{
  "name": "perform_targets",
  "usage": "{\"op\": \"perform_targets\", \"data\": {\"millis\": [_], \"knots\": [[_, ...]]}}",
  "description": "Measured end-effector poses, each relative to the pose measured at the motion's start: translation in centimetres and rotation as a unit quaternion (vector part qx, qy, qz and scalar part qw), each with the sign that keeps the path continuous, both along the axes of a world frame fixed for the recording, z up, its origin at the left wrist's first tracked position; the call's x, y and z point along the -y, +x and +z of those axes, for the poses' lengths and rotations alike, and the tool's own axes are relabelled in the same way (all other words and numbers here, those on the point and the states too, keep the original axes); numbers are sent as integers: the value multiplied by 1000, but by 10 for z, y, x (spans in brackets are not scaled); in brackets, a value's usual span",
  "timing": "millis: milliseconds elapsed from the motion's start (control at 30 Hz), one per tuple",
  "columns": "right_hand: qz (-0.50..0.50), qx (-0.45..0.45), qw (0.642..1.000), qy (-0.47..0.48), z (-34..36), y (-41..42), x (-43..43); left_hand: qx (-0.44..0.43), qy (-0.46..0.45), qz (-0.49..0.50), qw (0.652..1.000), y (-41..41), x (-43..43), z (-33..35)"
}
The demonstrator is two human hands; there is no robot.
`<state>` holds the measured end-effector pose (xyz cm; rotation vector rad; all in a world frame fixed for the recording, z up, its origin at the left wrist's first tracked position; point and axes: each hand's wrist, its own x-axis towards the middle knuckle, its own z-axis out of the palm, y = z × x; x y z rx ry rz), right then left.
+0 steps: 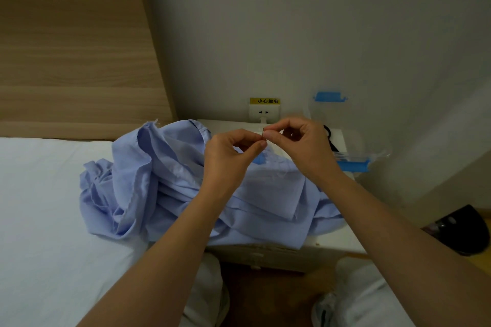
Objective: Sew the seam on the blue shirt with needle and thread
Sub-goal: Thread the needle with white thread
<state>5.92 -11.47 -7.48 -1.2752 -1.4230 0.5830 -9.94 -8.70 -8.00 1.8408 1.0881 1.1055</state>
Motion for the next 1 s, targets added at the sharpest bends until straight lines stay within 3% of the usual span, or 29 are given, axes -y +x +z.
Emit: {"op": "perform_targets", "data": {"millis": [500, 633, 833, 1000], "knots": [[24, -29, 999, -31, 7, -3, 2, -16, 27, -6, 999, 0, 2, 3], [36, -39, 997, -51, 7, -1, 1, 17, 36, 10, 999, -3, 2, 6], [59, -44, 994, -80, 9, -1, 3, 13, 98, 20, 995, -4, 1, 8], [75, -60, 991, -96, 10, -2, 5, -41, 140, 45, 988, -3, -1, 3]]}}
